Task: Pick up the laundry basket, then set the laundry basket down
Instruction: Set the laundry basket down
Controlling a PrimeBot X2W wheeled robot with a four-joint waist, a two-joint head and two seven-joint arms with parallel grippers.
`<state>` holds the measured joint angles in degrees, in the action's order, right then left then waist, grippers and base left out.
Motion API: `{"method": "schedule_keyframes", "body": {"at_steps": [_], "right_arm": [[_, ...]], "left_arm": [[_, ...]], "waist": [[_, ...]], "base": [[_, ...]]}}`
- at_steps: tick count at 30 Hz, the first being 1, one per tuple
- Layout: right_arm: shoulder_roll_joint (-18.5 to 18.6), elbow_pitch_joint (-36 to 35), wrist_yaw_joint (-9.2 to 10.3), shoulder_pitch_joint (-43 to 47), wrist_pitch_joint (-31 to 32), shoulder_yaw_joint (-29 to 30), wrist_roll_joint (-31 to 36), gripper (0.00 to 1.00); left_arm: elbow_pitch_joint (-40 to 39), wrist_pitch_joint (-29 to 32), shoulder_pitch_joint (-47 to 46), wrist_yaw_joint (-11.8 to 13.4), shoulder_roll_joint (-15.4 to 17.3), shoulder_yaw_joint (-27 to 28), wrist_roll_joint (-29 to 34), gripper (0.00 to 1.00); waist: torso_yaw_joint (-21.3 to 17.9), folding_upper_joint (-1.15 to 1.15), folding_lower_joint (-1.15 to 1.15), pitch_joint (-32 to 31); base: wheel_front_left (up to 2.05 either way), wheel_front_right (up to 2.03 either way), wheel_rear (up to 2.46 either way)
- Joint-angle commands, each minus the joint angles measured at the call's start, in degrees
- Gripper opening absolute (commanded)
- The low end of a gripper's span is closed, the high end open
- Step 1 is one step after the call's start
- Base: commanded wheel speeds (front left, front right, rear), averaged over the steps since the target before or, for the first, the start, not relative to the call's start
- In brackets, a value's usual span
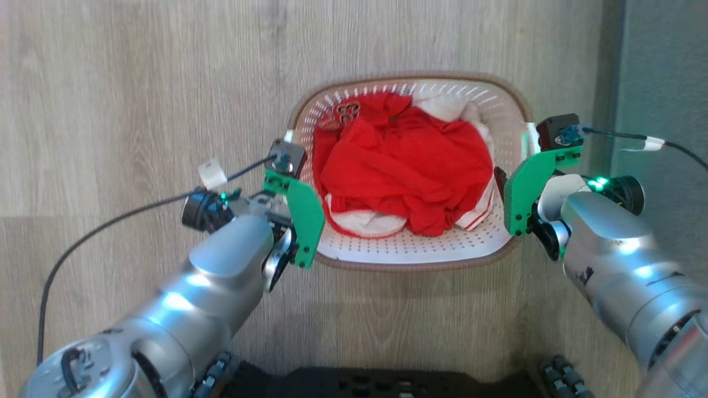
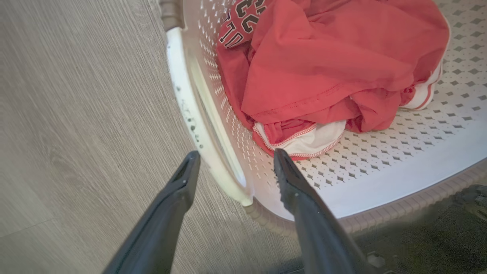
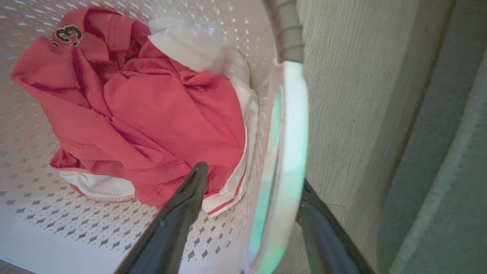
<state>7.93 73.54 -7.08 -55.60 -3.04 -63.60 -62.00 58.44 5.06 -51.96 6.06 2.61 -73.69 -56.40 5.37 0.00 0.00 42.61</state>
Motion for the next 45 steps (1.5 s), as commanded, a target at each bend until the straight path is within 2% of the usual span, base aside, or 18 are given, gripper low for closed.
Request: {"method": "schedule_keyframes", "body": {"at_steps": [1,10,18,23,25,27,29,31,34,37,40,45], "right_arm": [[-1.14,0.01,-0.41,3.99,-0.04,-0.48,0.33,1.0],[-0.8,0.39,-0.41,8.76,0.15,0.29,1.75,1.0],[-2.06,0.41,-0.41,11.66,-6.85,3.2,1.68,1.0],[-2.62,-0.94,-0.41,12.46,-11.79,7.29,0.6,1.0],[-0.75,-5.49,-0.41,10.83,-11.9,11.84,1.94,1.0],[1.5,-11.31,-0.41,11.21,-11.93,18.61,5.52,1.0],[3.11,-18.17,-0.41,13.19,-11.94,26.79,11.65,1.0],[3.11,-25.92,-0.41,17.28,-11.94,36.07,18.73,1.0],[0.2,-38.93,-0.41,25.97,-11.95,47.89,29.82,1.0],[-2.94,-50.92,-0.41,34.48,-11.95,54.72,38.26,1.0],[-4.35,-60.09,-0.41,41.39,-11.95,57.02,43.36,1.0],[-4.96,-68.63,-0.41,49.08,-11.95,57.43,46.94,1.0]], "left_arm": [[-0.36,-0.47,1.67,0.0,0.27,0.34,0.41,1.0],[2.01,-6.32,6.51,0.47,0.27,0.46,-1.41,1.0],[4.13,-15.37,10.21,0.72,0.27,1.62,-3.59,1.0],[3.51,-19.87,11.38,1.59,0.27,4.0,-3.1,1.0],[-0.78,-20.0,9.97,3.68,1.25,8.63,0.0,1.0],[-8.07,-20.02,10.69,7.81,3.81,15.27,5.91,1.0],[-18.11,-20.03,14.01,12.13,6.28,24.25,12.59,1.0],[-28.37,-20.04,19.36,14.58,7.52,32.08,19.55,1.0],[-40.37,-20.04,27.86,14.26,7.03,40.49,27.37,1.0],[-48.36,-20.05,34.51,12.4,5.38,45.86,33.03,1.0],[-53.23,-20.05,39.5,10.48,4.14,49.08,37.8,1.0],[-58.97,-20.05,46.58,7.21,1.43,53.91,40.19,1.0]], "waist": [[-0.5,0.0,0.0,-2.99],[-1.63,0.0,0.0,-14.39],[-2.24,0.0,0.0,-24.65],[-2.02,0.0,0.0,-31.98],[-2.11,0.0,0.0,-34.09],[-2.43,0.0,0.0,-35.92],[-2.91,0.0,0.0,-36.94],[-3.18,0.0,0.0,-37.82],[-3.23,0.0,0.0,-39.28],[-3.04,0.0,0.0,-40.46],[-2.81,0.0,0.0,-41.51],[-2.7,0.0,0.0,-42.33]], "base": [[0.0,0.0,0.0],[0.0,0.0,0.0],[0.0,0.0,0.0],[0.0,0.0,0.0],[0.0,0.0,0.0],[0.0,0.0,0.0],[0.0,0.0,0.0],[0.0,0.0,0.0],[0.0,0.0,0.0],[0.0,0.0,0.0],[0.0,0.0,0.0],[0.0,0.0,0.0]]}}
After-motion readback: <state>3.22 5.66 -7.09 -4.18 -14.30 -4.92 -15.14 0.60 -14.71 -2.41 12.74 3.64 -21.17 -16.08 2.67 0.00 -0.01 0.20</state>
